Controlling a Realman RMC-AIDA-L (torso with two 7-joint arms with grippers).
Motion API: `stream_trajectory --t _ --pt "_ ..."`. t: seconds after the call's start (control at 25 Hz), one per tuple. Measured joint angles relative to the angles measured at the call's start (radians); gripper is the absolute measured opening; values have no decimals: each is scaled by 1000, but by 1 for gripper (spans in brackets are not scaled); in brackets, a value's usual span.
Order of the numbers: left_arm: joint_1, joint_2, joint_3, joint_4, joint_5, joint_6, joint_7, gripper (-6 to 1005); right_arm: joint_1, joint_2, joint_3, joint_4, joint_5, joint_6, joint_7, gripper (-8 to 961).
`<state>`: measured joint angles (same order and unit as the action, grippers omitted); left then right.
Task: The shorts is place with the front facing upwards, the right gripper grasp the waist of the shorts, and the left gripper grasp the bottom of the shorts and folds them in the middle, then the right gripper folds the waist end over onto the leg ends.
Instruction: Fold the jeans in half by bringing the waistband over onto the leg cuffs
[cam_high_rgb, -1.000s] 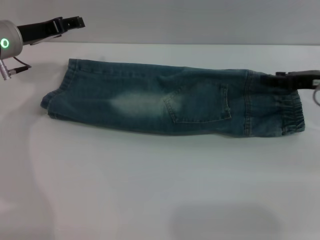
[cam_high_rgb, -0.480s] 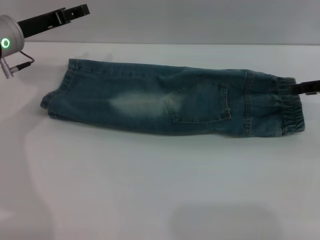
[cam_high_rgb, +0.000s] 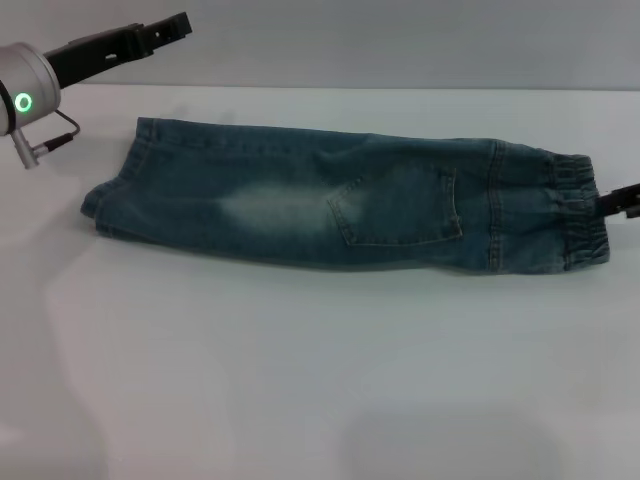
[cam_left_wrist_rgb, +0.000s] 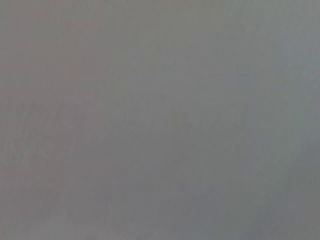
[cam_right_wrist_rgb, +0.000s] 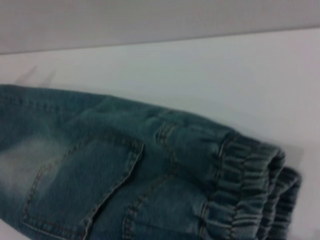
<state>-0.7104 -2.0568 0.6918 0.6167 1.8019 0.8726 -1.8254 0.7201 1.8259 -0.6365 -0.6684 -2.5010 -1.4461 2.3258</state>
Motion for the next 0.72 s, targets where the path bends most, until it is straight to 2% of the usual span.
stream_trajectory --t 0.16,0.44,0.52,0.56,0.72 --pt "1 0 0 -32 -51 0 56 817 3 20 -5 46 -4 68 -17 540" --pt "2 0 9 -34 -55 2 59 817 -5 36 -6 50 -4 108 -19 539" --pt "2 0 10 -34 -56 1 60 816 -6 46 -6 50 -5 122 -24 539" --pt "2 0 11 -34 -56 1 61 816 -6 59 -6 50 -5 140 -31 539" --pt "-1 0 12 -34 -56 -1 69 817 -2 74 -6 51 -4 161 -38 539"
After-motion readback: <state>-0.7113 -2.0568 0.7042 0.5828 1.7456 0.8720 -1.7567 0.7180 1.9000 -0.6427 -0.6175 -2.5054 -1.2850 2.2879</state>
